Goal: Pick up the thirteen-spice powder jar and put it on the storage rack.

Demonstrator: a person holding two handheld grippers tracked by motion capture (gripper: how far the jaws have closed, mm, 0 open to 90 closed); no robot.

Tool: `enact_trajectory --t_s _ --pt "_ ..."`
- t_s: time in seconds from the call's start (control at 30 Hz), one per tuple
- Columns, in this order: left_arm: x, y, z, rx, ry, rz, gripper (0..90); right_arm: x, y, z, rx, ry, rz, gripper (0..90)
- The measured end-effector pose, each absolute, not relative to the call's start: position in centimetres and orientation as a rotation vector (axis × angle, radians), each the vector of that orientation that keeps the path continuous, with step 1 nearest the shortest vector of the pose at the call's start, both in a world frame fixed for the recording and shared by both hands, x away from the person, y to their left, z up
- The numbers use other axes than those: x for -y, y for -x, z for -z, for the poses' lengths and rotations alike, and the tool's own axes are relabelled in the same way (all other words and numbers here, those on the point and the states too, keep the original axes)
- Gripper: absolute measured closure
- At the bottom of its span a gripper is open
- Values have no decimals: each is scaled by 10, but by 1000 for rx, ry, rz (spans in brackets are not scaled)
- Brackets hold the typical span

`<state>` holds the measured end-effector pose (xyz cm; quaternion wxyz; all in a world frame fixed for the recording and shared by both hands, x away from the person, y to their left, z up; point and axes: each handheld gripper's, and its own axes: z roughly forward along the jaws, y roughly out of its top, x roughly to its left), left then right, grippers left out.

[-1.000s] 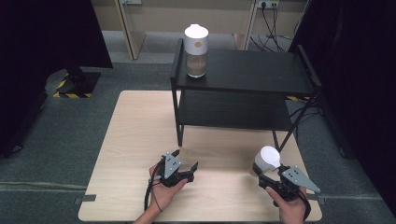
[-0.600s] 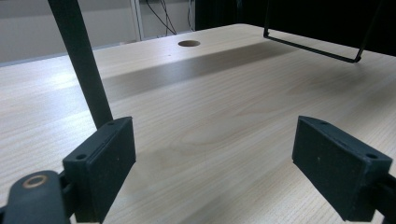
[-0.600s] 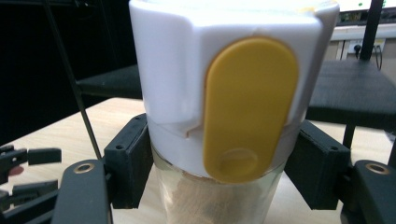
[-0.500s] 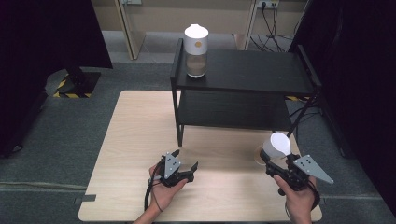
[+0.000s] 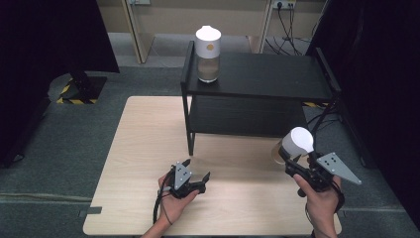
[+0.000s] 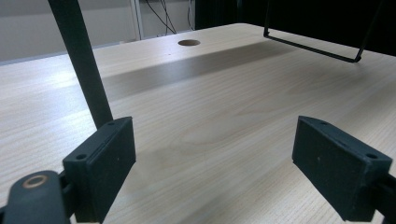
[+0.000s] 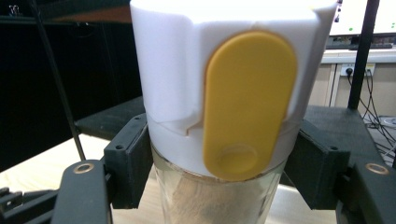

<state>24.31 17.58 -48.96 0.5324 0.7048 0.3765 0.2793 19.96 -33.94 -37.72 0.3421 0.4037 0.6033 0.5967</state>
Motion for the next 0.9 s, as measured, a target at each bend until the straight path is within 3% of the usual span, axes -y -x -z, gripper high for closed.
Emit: enact_trajectory --t_s 0.9 --pt "-176 -243 489 -896 -1684 -665 131 336 -222 319 -1488 -1016 -1573 309"
